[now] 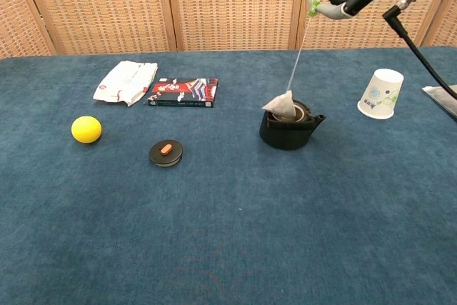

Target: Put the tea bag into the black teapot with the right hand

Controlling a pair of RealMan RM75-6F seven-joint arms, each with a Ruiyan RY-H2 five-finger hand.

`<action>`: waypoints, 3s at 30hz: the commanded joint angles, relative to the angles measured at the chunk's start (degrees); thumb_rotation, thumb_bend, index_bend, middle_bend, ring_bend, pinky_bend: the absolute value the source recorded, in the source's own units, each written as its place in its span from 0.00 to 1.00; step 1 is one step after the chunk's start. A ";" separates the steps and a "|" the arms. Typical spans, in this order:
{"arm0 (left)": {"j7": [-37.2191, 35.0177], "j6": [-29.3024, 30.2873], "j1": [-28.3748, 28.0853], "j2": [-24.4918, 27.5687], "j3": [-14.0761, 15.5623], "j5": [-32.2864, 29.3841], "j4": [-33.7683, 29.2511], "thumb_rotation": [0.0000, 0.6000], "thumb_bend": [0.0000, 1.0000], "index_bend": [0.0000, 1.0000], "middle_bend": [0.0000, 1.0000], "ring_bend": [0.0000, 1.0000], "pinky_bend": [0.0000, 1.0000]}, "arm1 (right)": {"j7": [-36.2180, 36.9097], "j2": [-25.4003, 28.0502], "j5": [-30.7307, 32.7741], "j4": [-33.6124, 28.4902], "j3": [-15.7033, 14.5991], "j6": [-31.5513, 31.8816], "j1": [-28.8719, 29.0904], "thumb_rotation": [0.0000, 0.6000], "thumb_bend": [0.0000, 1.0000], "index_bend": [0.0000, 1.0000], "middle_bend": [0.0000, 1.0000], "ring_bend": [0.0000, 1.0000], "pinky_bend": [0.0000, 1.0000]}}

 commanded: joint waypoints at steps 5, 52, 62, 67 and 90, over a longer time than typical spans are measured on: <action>-0.08 -0.05 0.02 -0.11 0.00 -0.11 0.27 1.00 0.34 0.10 0.02 0.00 0.00 | 0.05 -1.79 -0.02 1.55 -1.21 -0.89 0.60 1.00 0.65 0.65 1.00 0.94 0.95; -0.87 -0.68 0.20 -0.82 0.37 -0.46 1.42 1.00 0.34 0.10 0.02 0.00 0.00 | -2.52 -6.35 2.60 6.45 -3.17 -2.97 2.69 1.00 0.65 0.65 1.00 0.94 0.95; -0.84 -0.71 0.20 -0.83 0.39 -0.44 1.41 1.00 0.34 0.10 0.02 0.00 0.00 | -3.06 -5.84 3.84 6.97 -4.25 -4.64 2.28 1.00 0.65 0.65 0.99 0.94 0.95; -0.75 -0.49 0.20 -0.80 0.31 -0.29 1.34 1.00 0.34 0.10 0.02 0.00 0.00 | -3.54 -4.97 4.75 6.94 -5.26 -6.03 1.80 1.00 0.65 0.65 0.98 0.94 0.96; -0.53 -0.30 0.20 -0.15 0.65 0.62 0.25 1.00 0.34 0.10 0.02 0.01 0.00 | -3.80 -1.89 6.03 6.94 -8.83 -14.04 1.84 1.00 0.65 0.18 0.91 0.94 0.95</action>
